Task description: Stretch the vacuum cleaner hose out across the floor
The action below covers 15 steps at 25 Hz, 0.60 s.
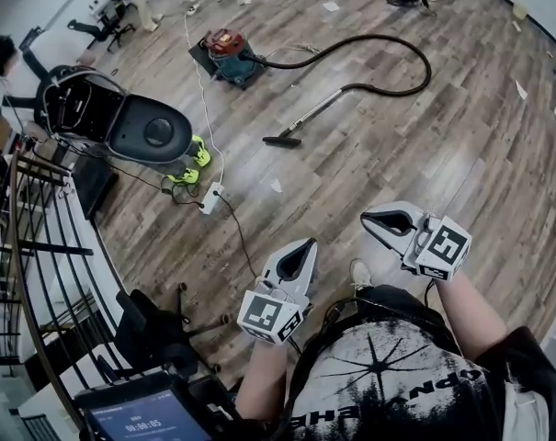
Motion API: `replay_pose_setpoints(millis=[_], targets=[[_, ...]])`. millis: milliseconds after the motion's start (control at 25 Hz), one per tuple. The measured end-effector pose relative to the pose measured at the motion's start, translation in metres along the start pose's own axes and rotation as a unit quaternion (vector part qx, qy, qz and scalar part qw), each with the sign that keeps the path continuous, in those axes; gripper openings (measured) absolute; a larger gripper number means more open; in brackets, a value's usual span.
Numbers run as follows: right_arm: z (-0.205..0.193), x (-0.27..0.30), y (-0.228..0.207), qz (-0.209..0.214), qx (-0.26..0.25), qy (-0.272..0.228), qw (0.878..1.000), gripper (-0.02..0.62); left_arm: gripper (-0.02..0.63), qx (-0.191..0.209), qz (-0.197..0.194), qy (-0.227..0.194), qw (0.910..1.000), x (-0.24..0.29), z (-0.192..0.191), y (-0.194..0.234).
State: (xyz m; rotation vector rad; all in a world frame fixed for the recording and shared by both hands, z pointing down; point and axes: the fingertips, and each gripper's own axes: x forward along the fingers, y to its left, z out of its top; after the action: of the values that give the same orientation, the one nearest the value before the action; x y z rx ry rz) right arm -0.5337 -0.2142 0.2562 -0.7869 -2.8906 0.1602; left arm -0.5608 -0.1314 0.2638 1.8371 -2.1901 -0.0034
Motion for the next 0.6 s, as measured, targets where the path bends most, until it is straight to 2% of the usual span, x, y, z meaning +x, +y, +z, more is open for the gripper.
replay_pose_setpoints(millis=[200, 600], targets=[[0.009, 0.013, -0.067, 0.013, 0.0, 0.002, 1.0, 0.006, 0.0, 0.007, 0.009, 0.0, 0.9999, 0.057, 0.022, 0.035], [0.018, 0.055, -0.135, 0.029, -0.004, 0.008, 1.0, 0.006, 0.0, 0.003, 0.024, 0.004, 0.9997, 0.107, 0.035, 0.095]])
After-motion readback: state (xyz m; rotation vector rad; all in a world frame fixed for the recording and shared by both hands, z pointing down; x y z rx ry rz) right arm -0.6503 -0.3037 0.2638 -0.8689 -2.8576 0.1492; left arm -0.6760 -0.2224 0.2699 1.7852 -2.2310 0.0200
